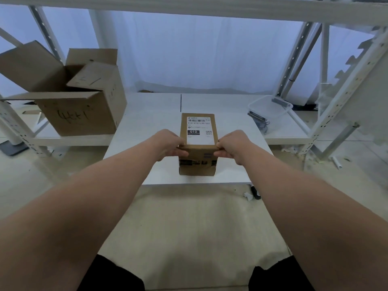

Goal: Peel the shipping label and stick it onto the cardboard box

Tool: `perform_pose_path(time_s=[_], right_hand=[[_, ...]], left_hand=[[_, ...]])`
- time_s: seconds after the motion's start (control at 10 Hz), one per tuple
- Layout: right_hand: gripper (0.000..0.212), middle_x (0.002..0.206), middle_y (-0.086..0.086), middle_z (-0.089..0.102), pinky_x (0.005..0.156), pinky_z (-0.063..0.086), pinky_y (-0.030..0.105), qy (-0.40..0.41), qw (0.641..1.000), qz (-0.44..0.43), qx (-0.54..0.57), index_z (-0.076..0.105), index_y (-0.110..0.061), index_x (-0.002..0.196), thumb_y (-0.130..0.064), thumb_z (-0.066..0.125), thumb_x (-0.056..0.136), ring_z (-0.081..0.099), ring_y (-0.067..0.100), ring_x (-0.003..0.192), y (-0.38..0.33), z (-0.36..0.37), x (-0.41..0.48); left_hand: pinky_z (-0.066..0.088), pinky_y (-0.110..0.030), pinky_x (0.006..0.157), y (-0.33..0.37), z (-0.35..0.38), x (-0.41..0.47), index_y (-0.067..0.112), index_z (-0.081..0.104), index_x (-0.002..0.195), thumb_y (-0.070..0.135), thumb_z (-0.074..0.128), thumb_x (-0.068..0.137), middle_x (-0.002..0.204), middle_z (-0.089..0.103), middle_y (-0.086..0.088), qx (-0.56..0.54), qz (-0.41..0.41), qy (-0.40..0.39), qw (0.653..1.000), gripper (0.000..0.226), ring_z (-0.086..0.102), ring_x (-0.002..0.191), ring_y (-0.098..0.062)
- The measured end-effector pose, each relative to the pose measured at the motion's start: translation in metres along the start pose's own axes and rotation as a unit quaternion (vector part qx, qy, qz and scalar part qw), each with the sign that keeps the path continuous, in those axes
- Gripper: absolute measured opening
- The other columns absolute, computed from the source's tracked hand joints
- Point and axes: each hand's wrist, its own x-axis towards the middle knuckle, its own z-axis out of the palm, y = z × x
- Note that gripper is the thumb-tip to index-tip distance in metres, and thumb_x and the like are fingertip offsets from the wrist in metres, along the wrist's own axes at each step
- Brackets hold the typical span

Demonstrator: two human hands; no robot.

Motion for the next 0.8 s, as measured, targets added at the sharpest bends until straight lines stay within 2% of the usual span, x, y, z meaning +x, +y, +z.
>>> perform_pose_path(time_s=[0.1, 0.2, 0.3, 0.4, 0.5, 0.6, 0.7, 0.8], right_hand=[[0.021, 0.097, 0.009, 0.057, 0.063, 0.055, 0.025, 0.022, 0.997, -0.021, -0.068, 0.057, 0.0, 0.109, -0.009, 0.057, 0.09, 0.06, 0.021, 0.072, -0.006, 0.003, 0.004], [0.026, 0.106, 0.006, 0.059, 0.067, 0.06, 0.031, 0.034, 0.998, -0.016, -0.059, 0.053, -0.01, 0.103, -0.029, 0.061, 0.087, 0.069, 0.024, 0.067, -0.002, 0.007, 0.007], [0.036, 0.107, 0.004, 0.063, 0.044, 0.048, 0.022, 0.021, 0.993, -0.038, -0.113, 0.056, -0.014, 0.106, -0.039, 0.067, 0.083, 0.063, 0.018, 0.054, -0.001, 0.017, 0.007], [0.031, 0.114, 0.009, 0.064, 0.058, 0.055, 0.028, 0.024, 0.994, -0.04, -0.097, 0.056, -0.012, 0.102, -0.029, 0.072, 0.081, 0.059, 0.02, 0.053, -0.003, 0.021, 0.011], [0.025, 0.117, 0.011, 0.063, 0.061, 0.056, 0.028, 0.015, 0.995, -0.019, -0.092, 0.054, -0.01, 0.1, -0.021, 0.07, 0.084, 0.061, 0.022, 0.055, -0.006, 0.018, 0.012], [0.016, 0.116, 0.015, 0.062, 0.061, 0.058, 0.029, 0.004, 0.997, -0.011, -0.078, 0.054, -0.005, 0.096, -0.013, 0.066, 0.087, 0.064, 0.023, 0.057, -0.007, 0.012, 0.014], [0.009, 0.113, 0.021, 0.065, 0.083, 0.058, 0.039, -0.005, 0.993, -0.018, -0.113, 0.058, 0.002, 0.097, -0.004, 0.057, 0.09, 0.069, 0.031, 0.08, -0.002, 0.006, 0.015], [0.027, 0.101, 0.013, 0.063, 0.078, 0.059, 0.043, 0.068, 0.985, -0.055, -0.146, 0.06, 0.002, 0.11, -0.014, 0.05, 0.09, 0.064, 0.029, 0.077, -0.001, -0.002, 0.017]], left_hand=[[0.051, -0.039, 0.097, 0.004, 0.004, 0.001, 0.002, 0.06, 0.104, 0.012, 0.059, 0.086, 0.108, 0.066, -0.014, 0.016, 0.018, 0.02, 0.999, 0.021, 0.074, 0.072, -0.021], [0.054, -0.039, 0.092, 0.005, 0.011, 0.002, 0.011, 0.052, 0.106, 0.034, 0.058, 0.085, 0.109, 0.063, -0.008, 0.061, 0.022, 0.037, 0.997, 0.032, 0.073, 0.075, -0.023], [0.059, -0.04, 0.081, 0.0, 0.018, 0.001, 0.013, 0.05, 0.114, 0.046, 0.062, 0.082, 0.102, 0.063, -0.006, 0.137, 0.053, 0.056, 0.988, 0.048, 0.071, 0.076, -0.025], [0.06, -0.041, 0.075, 0.0, 0.018, 0.004, 0.012, 0.048, 0.114, 0.039, 0.068, 0.081, 0.106, 0.062, -0.007, 0.133, 0.065, 0.06, 0.987, 0.047, 0.07, 0.079, -0.026], [0.059, -0.031, 0.07, 0.004, 0.011, 0.005, 0.015, 0.048, 0.104, 0.031, 0.067, 0.085, 0.103, 0.06, -0.005, 0.109, 0.045, 0.032, 0.992, 0.032, 0.067, 0.069, -0.02], [0.059, -0.031, 0.076, 0.006, 0.002, 0.005, 0.011, 0.05, 0.107, 0.024, 0.062, 0.09, 0.112, 0.06, -0.01, 0.094, 0.024, 0.008, 0.995, 0.025, 0.069, 0.077, -0.023], [0.059, -0.028, 0.071, 0.003, -0.009, 0.001, 0.007, 0.054, 0.115, 0.024, 0.054, 0.095, 0.116, 0.061, -0.013, 0.109, 0.016, -0.008, 0.994, 0.026, 0.067, 0.079, -0.021], [0.055, -0.029, 0.069, 0.005, -0.017, -0.001, 0.006, 0.052, 0.124, 0.042, 0.048, 0.095, 0.113, 0.057, -0.009, 0.191, 0.062, 0.064, 0.978, 0.047, 0.061, 0.083, -0.021]])
